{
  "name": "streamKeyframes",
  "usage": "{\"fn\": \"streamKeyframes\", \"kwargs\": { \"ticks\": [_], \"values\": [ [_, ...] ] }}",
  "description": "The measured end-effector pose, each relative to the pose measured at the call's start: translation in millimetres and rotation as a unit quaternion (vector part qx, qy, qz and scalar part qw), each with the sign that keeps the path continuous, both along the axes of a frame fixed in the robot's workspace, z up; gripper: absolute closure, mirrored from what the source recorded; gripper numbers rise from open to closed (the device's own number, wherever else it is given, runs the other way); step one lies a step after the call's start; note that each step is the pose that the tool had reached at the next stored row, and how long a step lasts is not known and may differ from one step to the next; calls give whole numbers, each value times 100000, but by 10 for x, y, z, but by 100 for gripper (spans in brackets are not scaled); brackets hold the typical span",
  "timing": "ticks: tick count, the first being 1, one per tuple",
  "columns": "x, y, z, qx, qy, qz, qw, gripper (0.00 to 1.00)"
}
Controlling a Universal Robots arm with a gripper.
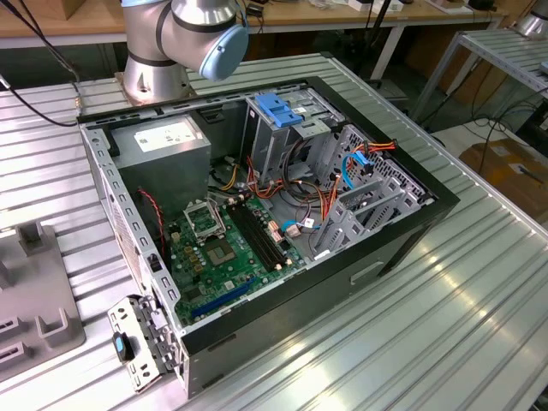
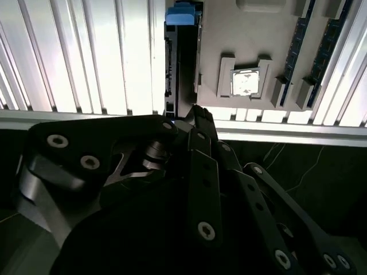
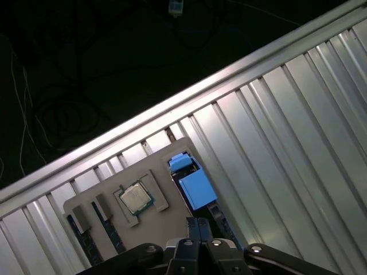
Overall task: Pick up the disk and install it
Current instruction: 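Pick up the disk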
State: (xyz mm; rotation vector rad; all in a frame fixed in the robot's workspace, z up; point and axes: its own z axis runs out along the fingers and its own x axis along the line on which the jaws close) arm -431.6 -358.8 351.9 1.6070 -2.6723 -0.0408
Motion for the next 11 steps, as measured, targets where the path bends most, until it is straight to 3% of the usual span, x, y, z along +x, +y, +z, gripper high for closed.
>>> {"fn": "streamKeyframes", "kwargs": {
  "ticks": [3,5,11],
  "values": [
    [0,0,0,0,-1,3476,99940,89],
    [0,0,0,2,-1,5915,99825,89],
    [0,0,0,1,0,6405,99795,89]
  ]
}}
